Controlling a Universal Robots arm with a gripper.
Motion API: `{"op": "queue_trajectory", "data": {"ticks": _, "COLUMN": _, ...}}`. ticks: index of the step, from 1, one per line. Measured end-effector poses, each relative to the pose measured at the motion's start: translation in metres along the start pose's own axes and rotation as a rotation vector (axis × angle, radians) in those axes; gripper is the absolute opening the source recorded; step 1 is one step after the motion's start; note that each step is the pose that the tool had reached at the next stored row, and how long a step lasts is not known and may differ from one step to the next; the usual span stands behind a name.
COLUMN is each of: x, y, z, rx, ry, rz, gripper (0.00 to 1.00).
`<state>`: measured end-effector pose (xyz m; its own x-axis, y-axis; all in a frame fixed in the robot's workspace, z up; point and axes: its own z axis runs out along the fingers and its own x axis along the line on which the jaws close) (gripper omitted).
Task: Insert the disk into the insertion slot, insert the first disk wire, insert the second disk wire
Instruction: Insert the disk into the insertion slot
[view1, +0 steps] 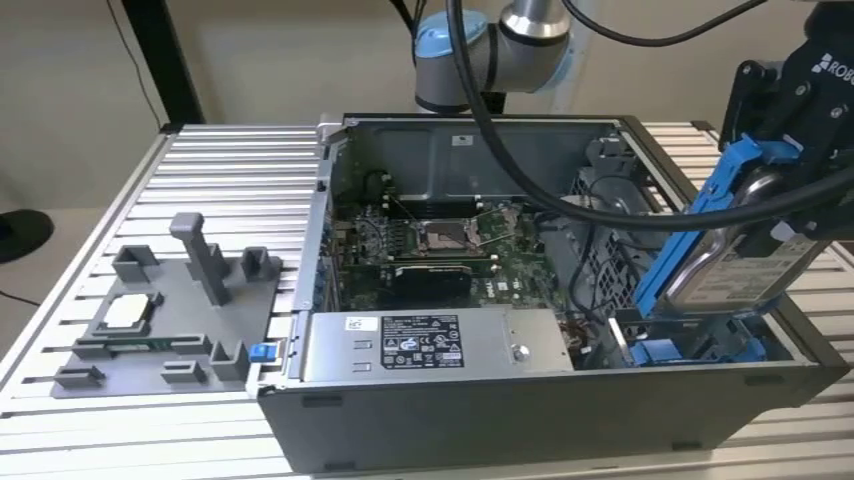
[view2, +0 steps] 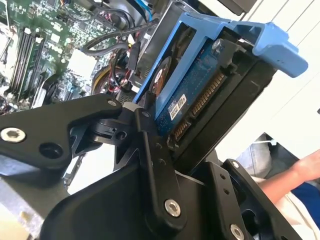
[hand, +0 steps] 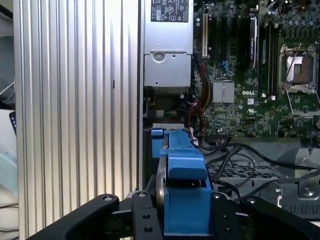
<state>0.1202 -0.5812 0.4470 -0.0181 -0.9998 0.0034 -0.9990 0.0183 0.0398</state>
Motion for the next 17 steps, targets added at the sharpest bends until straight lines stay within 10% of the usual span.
{"op": "queue_trajectory", "data": {"ticks": 17, "x": -0.0001, "y": -0.0013, "z": 0.0308, "rx": -0.0017, "ry": 0.0002, "rz": 0.000, "gripper": 0.00}}
